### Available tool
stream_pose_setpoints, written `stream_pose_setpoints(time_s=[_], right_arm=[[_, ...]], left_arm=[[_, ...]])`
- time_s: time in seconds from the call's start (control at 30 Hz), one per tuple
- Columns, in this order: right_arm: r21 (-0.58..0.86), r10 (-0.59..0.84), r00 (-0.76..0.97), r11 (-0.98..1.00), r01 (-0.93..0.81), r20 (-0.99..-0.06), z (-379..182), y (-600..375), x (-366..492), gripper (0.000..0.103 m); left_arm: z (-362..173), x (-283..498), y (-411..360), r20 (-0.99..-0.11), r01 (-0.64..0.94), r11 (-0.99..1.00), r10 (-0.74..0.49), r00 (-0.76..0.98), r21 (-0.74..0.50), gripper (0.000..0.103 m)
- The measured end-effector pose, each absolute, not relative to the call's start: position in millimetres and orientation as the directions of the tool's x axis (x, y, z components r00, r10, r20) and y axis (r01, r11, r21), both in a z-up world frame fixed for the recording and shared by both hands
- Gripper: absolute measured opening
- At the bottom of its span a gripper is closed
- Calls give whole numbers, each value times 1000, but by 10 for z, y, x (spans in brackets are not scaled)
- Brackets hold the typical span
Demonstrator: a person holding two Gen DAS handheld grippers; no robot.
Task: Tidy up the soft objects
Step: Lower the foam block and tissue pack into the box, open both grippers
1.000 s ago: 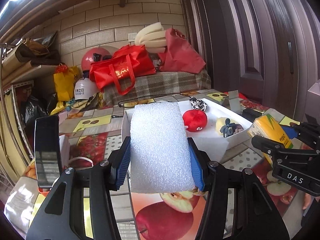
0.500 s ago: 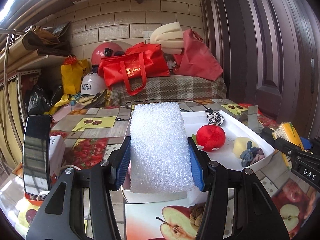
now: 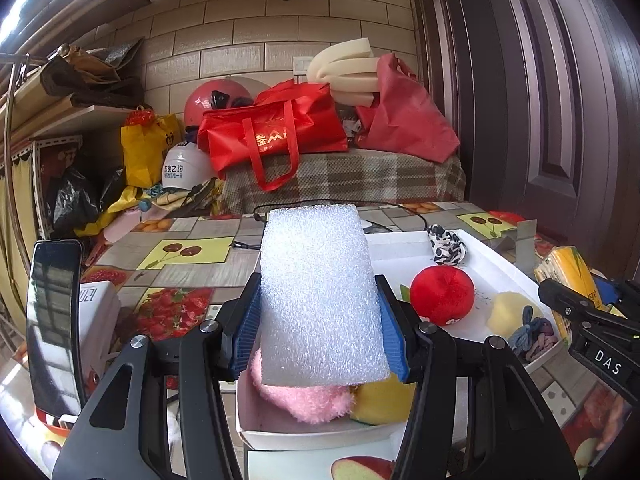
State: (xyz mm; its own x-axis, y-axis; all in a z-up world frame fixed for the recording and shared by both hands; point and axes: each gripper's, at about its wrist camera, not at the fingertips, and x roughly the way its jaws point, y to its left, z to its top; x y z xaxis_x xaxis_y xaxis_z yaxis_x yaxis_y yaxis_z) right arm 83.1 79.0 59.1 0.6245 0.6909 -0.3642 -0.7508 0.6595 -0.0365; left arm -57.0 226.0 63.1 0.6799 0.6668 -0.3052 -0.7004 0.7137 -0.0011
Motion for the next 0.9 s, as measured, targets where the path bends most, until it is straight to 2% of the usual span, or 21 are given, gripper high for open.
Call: stream_pose_setpoints(time_s=[0.63, 0.9], right_arm=[[-23, 697, 592, 639, -769, -406, 571, 1218, 993, 50], [-45, 681, 600, 645, -763, -419, 570, 1465, 1072, 50]], left_arm=[[610, -243, 2564, -356, -697, 717, 651, 670, -1, 53], [572, -92, 2725, -416, -702, 712, 635, 651, -11, 53]])
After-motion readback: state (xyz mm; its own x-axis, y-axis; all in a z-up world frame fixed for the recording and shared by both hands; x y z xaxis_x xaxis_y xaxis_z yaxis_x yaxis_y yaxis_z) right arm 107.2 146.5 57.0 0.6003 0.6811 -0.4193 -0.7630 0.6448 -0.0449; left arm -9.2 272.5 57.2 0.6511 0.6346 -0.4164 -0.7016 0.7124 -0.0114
